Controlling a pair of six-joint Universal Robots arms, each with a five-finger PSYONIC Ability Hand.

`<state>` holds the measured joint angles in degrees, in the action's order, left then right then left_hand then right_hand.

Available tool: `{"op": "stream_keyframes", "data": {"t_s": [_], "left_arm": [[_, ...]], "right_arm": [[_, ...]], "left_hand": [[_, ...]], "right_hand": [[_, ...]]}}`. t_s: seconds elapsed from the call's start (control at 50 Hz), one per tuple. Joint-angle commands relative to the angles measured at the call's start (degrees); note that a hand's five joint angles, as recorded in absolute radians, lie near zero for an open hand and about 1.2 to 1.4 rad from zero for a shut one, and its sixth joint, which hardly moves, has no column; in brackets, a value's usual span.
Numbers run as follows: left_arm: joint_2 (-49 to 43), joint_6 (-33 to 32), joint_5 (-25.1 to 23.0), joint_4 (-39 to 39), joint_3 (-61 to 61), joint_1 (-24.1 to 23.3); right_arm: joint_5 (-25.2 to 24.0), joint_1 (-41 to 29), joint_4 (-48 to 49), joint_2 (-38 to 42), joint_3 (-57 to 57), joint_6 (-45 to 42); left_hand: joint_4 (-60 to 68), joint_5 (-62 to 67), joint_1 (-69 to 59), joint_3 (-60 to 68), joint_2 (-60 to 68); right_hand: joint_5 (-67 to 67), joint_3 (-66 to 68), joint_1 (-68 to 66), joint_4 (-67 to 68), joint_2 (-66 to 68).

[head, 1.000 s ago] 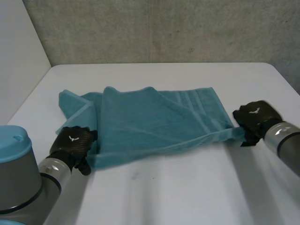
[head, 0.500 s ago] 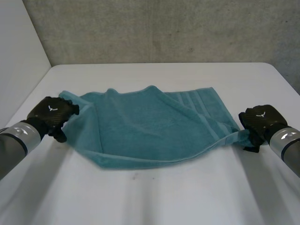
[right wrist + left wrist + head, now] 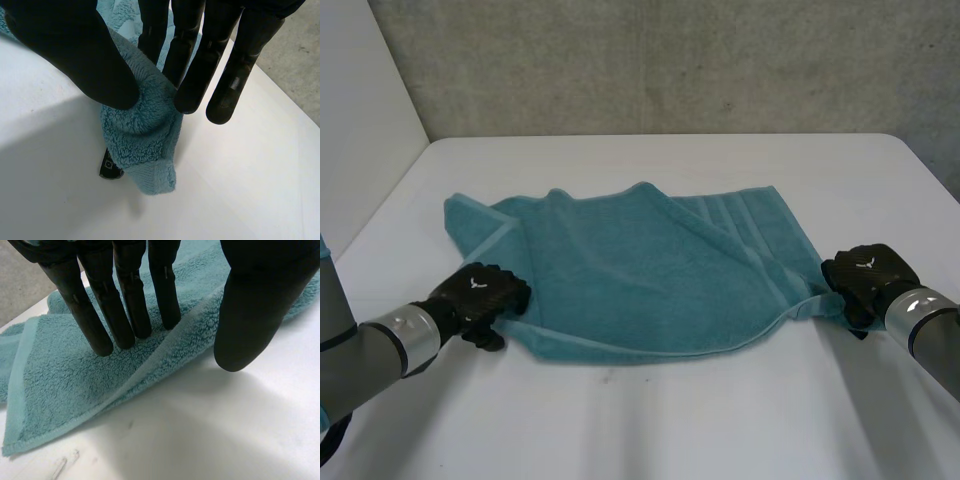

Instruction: Fold the laundry

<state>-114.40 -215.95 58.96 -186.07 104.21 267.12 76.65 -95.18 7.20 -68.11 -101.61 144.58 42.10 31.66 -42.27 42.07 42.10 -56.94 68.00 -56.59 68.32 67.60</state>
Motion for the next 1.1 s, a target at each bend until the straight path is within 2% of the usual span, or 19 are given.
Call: {"op": "stream_keyframes", "data": {"t_s": [0.02, 0.08, 0.14, 0.18, 0.28, 0.38, 0.48, 0.54, 0.62, 0.7, 0.72, 0.78, 0.84, 0.86, 0.92, 0.96, 0.98, 1.02, 1.1], "left_arm": [[-0.9, 0.0, 0.0, -0.1, -1.4, -1.0], [-1.3, 0.0, 0.0, -0.4, -1.7, -1.0], [-1.4, -0.1, 0.3, -1.3, -1.8, -1.0], [-1.4, -0.2, 0.5, -1.8, -1.8, -1.0], [2.7, -0.4, 5.6, -1.7, -1.8, -0.8], [15.7, -0.3, 8.9, -0.9, -1.1, -0.6], [32.6, -0.3, 10.6, 2.7, -2.3, -0.3], [38.6, -0.3, 11.7, 5.1, -4.2, -0.2], [39.5, -0.6, 13.6, 9.2, -6.5, -0.3], [37.5, -0.9, 14.3, 12.0, -7.4, -0.5], [35.1, -1.0, 14.4, 12.7, -7.5, -0.5], [27.1, -1.0, 14.3, 13.2, -7.5, -0.5], [23.7, -1.0, 14.4, 13.1, -7.7, -0.8], [18.0, -1.2, 14.5, 13.0, -8.7, -0.9], [13.7, -1.8, 14.6, 12.9, -10.4, -1.0], [7.7, -3.4, 15.4, 12.9, -14.1, -1.1], [4.1, -4.8, 16.7, 12.8, -17.2, -1.3], [-0.8, -6.7, 19.0, 12.9, -23.3, -2.6], [-5.8, -8.7, 21.8, 11.6, -35.4, -4.8]], "right_arm": [[0.0, 0.0, 0.0, 0.0, -0.2, 0.0], [0.2, 0.0, 0.0, 0.0, -0.2, 0.0], [0.4, 0.3, 0.0, 0.0, -0.1, 0.0], [0.4, 0.4, -0.1, -0.1, 0.3, 0.0], [0.8, 0.5, -2.3, -2.6, 2.6, 0.2], [0.8, 0.3, -11.9, -13.2, 7.2, 0.0], [0.0, 0.5, -22.6, -20.3, 15.9, -0.1], [-0.4, 0.5, -30.0, -23.1, 22.8, -0.6], [-0.5, 0.5, -34.8, -24.0, 26.6, -1.6], [-0.2, 0.0, -39.4, -23.5, 28.1, -6.8], [0.5, -0.3, -39.4, -21.4, 27.6, -9.9], [0.8, -0.8, -39.4, -18.6, 27.3, -11.7], [1.6, -3.4, -39.4, -11.8, 28.0, -13.0], [2.3, -4.6, -39.3, -8.7, 28.4, -13.0], [4.5, -6.7, -37.6, -1.1, 31.2, -12.9], [5.1, -7.0, -36.8, 0.7, 32.2, -12.9], [6.9, -7.4, -33.6, 5.7, 35.7, -12.7], [7.9, -7.6, -32.2, 7.2, 37.0, -12.7], [13.3, -9.2, -23.8, 12.7, 48.4, -9.2]], "left_hand": [[15.2, 15.6, -15.0, 15.2, 15.2], [21.8, 22.2, -21.6, 21.8, 21.8], [37.9, 38.3, -37.7, 37.9, 37.9], [37.9, 38.3, -37.7, 37.9, 37.9], [37.9, 38.3, -37.7, 37.9, 37.9], [37.9, 38.3, -37.7, 37.9, 37.9], [37.9, 38.3, -37.7, 37.9, 37.9], [37.9, 38.3, -37.7, 37.9, 37.9], [37.9, 38.3, -37.7, 37.9, 37.9], [37.9, 38.3, -37.7, 37.9, 37.9], [37.9, 38.3, -37.7, 37.9, 37.9], [37.9, 38.3, -37.7, 37.9, 37.9], [37.9, 38.3, -37.7, 37.9, 37.9], [37.9, 38.3, -37.7, 37.9, 37.9], [37.9, 38.3, -37.7, 37.9, 37.9], [37.9, 38.3, -37.7, 37.9, 37.9], [37.9, 38.3, -37.7, 37.9, 37.9], [37.9, 38.3, -37.7, 37.9, 37.9], [37.9, 38.3, -37.7, 37.9, 37.9]], "right_hand": [[-13.1, 12.0, -23.4, 11.7, 12.4], [-13.1, 12.0, -23.4, 11.7, 12.4], [-13.1, 12.0, -23.4, 11.7, 12.4], [-13.1, 12.0, -23.4, 11.7, 12.4], [-13.1, 12.0, -23.4, 11.7, 12.4], [-13.1, 12.0, -23.4, 11.7, 12.4], [-13.1, 12.0, -23.4, 11.7, 12.4], [-13.1, 12.0, -23.4, 11.7, 12.4], [-13.1, 12.0, -23.4, 11.7, 12.4], [-13.1, 12.0, -23.4, 11.7, 12.4], [-13.1, 12.0, -23.4, 11.7, 12.4], [-13.1, 12.0, -23.4, 11.7, 12.4], [-13.1, 12.0, -23.4, 11.7, 12.4], [-13.1, 12.0, -23.4, 11.7, 12.4], [-13.1, 12.0, -23.4, 11.7, 12.4], [-13.1, 12.0, -23.4, 11.7, 12.4], [-13.1, 12.0, -23.4, 11.7, 12.4], [-13.1, 12.0, -23.4, 11.7, 12.4], [-13.1, 12.0, -23.4, 11.7, 12.4]]}}
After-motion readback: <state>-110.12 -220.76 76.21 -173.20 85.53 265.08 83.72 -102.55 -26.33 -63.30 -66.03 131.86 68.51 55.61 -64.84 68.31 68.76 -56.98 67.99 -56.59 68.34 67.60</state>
